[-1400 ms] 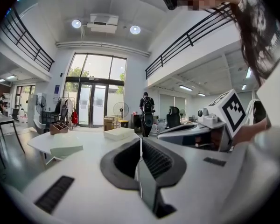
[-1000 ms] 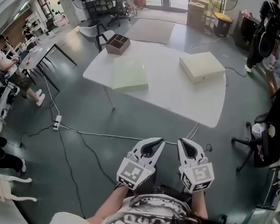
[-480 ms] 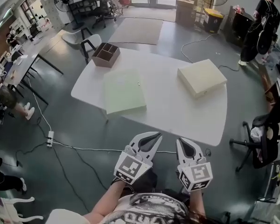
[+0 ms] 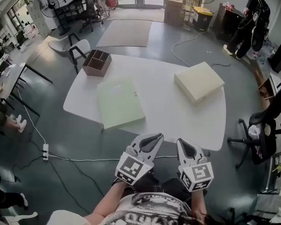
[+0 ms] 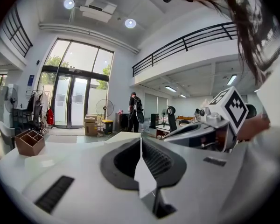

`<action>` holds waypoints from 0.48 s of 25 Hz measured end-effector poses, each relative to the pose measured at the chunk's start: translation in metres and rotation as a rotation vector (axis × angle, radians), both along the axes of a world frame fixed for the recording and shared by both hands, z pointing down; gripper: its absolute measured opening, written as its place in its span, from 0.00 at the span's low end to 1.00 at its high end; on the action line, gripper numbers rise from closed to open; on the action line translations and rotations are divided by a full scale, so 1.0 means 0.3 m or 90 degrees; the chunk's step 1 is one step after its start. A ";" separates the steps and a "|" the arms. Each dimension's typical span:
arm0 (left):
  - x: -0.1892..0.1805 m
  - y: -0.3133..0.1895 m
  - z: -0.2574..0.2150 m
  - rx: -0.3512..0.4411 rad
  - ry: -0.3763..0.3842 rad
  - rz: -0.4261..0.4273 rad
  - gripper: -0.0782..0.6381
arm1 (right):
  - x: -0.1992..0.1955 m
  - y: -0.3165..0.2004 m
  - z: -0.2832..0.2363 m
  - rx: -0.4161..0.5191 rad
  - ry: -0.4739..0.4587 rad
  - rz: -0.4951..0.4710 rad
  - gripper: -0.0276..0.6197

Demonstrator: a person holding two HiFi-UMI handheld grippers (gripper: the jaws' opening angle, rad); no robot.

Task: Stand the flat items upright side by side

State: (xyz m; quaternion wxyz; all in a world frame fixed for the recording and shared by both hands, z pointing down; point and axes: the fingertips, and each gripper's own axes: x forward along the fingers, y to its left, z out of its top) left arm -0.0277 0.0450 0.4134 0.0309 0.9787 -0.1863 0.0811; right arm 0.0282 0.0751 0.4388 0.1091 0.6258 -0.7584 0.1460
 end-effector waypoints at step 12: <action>0.053 -0.030 0.031 -0.039 0.010 0.039 0.13 | 0.086 0.002 0.026 -0.028 0.010 0.062 0.04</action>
